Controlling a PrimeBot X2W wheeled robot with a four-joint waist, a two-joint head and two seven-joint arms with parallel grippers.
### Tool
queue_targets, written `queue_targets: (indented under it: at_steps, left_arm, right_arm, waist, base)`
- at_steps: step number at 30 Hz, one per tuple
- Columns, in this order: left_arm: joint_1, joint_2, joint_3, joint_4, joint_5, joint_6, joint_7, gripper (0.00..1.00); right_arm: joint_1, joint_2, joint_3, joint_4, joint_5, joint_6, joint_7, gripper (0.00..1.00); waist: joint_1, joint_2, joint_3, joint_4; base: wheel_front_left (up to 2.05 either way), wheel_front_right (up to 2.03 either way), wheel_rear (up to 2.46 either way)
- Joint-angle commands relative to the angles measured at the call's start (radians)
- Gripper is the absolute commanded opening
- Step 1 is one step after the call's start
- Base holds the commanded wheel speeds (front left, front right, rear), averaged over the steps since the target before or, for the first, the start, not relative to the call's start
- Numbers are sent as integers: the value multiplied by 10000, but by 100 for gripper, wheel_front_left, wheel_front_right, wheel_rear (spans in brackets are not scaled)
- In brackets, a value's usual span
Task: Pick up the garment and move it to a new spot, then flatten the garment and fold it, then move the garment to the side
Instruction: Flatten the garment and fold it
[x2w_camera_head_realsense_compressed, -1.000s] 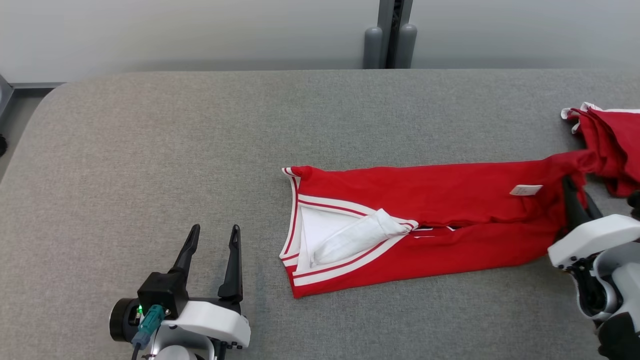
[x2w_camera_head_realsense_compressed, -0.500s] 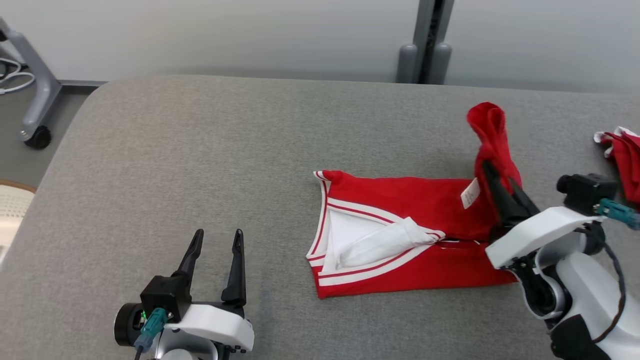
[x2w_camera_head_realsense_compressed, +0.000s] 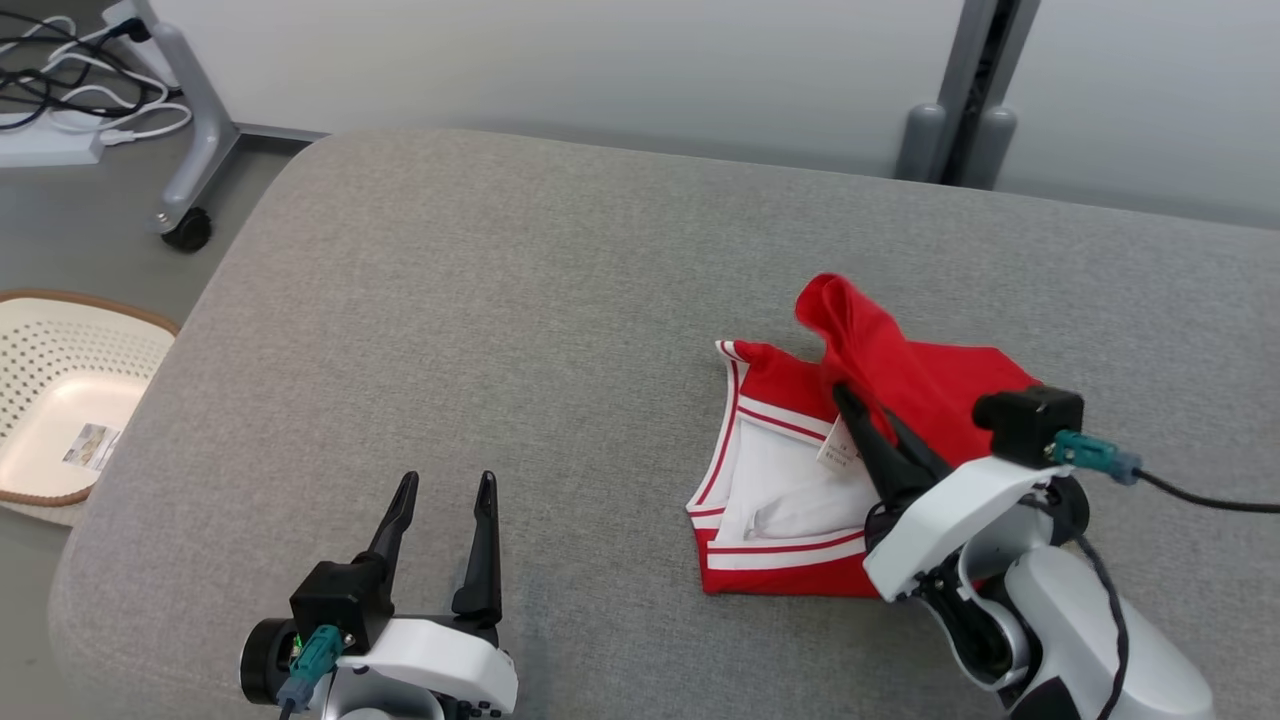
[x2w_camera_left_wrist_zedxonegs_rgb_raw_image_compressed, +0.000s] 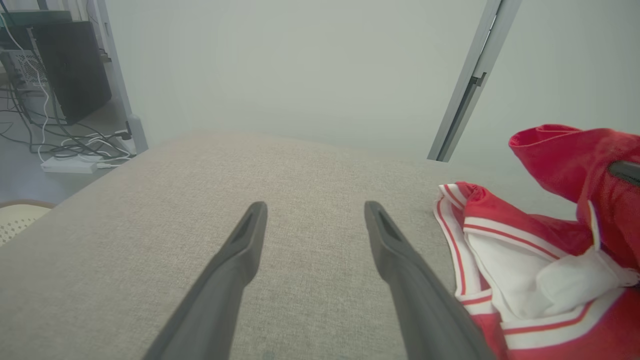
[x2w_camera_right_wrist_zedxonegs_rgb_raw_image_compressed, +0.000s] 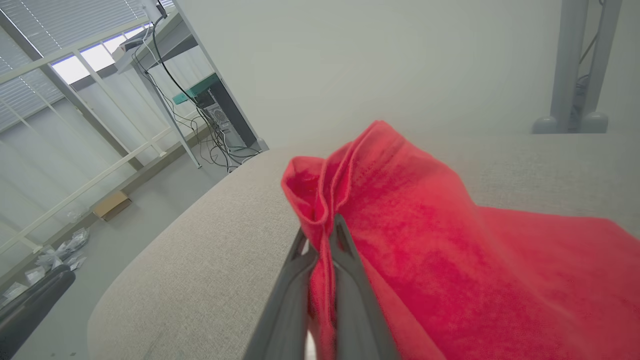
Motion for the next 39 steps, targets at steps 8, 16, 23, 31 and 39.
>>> queue_targets:
  at_steps: [8,16,23,31,39]
  left_arm:
    - [-3,35,-96,-2,-160,110,-37,100]
    - [-158,37,-222,41,-206,141,-37,100]
    - [-213,35,-276,97,-244,153,-37,100]
    - [-122,37,-215,107,-233,184,-37,100]
    - [-126,35,-59,30,-148,203,-37,100]
  right_arm:
    - [331,317,361,273,-372,1,232,0]
    - [214,687,677,1015,-458,1,137,0]
    - [21,1025,944,1711,-320,1,-51,91]
    - [-106,1241,1468,1227,470,1,-321,100]
    - [-306,379,750,807,-395,1,-1234,100]
  waist:
    - [0,0,125,440]
    - [0,0,247,615]
    - [0,0,252,709]
    - [0,0,178,592]
    - [0,0,32,-95]
  base:
    - [0,0,0]
    - [0,0,0]
    - [0,0,0]
    - [0,0,0]
    - [0,0,0]
